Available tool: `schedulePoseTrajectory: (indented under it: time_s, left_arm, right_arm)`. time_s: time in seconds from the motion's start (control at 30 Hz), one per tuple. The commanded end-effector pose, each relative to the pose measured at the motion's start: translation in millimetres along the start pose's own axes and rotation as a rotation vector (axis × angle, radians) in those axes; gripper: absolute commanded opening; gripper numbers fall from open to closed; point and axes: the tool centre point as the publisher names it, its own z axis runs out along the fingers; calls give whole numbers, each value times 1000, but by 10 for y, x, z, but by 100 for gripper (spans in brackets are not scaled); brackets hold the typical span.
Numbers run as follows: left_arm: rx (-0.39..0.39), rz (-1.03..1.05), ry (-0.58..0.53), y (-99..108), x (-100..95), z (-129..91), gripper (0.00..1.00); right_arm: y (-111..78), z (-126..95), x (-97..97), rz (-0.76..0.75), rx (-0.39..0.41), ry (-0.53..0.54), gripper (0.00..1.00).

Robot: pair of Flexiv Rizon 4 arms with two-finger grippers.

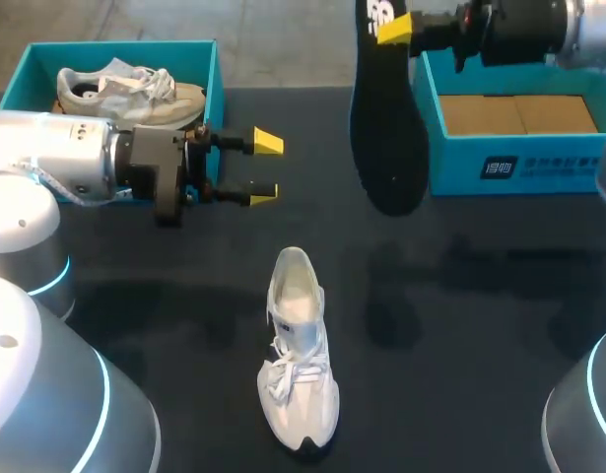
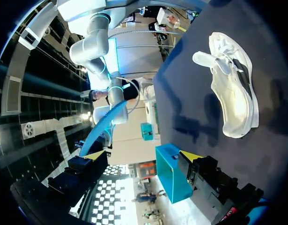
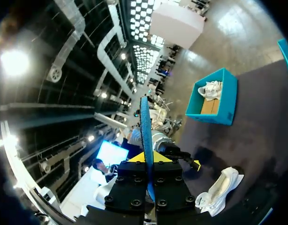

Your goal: Take the shoe out of the shoebox, open the shoe tongue, remove and reinsert the insole, then place the shoe into the shoebox

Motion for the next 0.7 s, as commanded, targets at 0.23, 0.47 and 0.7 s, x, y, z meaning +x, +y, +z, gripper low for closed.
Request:
schedulePoseTrajectory:
  time_s: [0.23,0.47,0.7]
  left_arm:
    - [-1,3,-1,5,12,19,100]
    - [-1,3,-1,5,12,19,100]
    - [-1,3,-1,5,12,19,100]
  right_arm:
    - [-157,148,-290,151,-140,16,0]
    - [-150,158,-441,250,-167,10,0]
    - [-150,158,-441,250,-167,10,0]
